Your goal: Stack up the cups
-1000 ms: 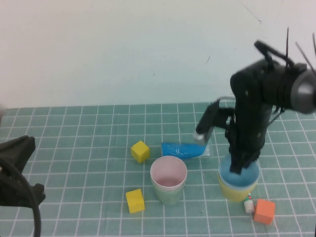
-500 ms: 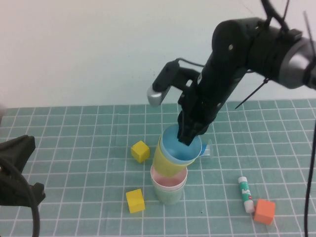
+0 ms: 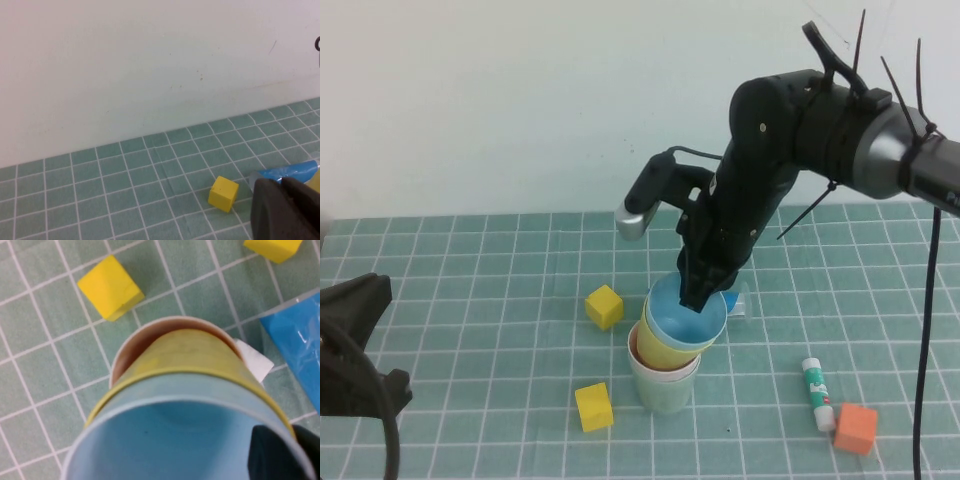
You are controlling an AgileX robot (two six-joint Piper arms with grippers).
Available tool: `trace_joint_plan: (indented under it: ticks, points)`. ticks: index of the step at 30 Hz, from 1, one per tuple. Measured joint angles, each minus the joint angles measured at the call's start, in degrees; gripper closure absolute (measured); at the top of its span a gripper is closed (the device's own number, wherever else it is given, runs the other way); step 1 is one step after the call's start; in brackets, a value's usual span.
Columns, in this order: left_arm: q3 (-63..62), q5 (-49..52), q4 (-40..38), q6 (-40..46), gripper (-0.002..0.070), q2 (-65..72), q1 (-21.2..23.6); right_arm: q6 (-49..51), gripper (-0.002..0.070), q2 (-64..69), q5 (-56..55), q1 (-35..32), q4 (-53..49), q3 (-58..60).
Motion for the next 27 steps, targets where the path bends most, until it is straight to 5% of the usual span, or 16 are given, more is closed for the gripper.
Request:
trace_joint_plan:
  ticks: [8, 12, 15, 21, 27]
  points:
    - [0.0, 0.0, -0.1, 0.0, 0.0677, 0.0, 0.0, 1.58, 0.0358, 0.0, -0.53, 0.0, -0.43, -0.37]
    - [0.0, 0.0, -0.23, 0.94, 0.0677, 0.0, 0.0, 5.08, 0.0321, 0.12, 2.99, 0.0, -3.72, -5.62]
    - [0.0, 0.1, -0.23, 3.12, 0.0677, 0.0, 0.0, 5.47, 0.0356, -0.25, 7.2, 0.0, -6.05, -11.52]
    - [0.0, 0.33, -0.23, 4.29, 0.0677, 0.0, 0.0, 6.67, 0.0613, -6.85, 9.1, 0.0, -15.85, -18.72]
    - [0.0, 0.71, -0.23, 4.66, 0.0677, -1.6, 0.0, 10.31, 0.0671, -17.05, 9.87, 0.0, -29.16, -19.31]
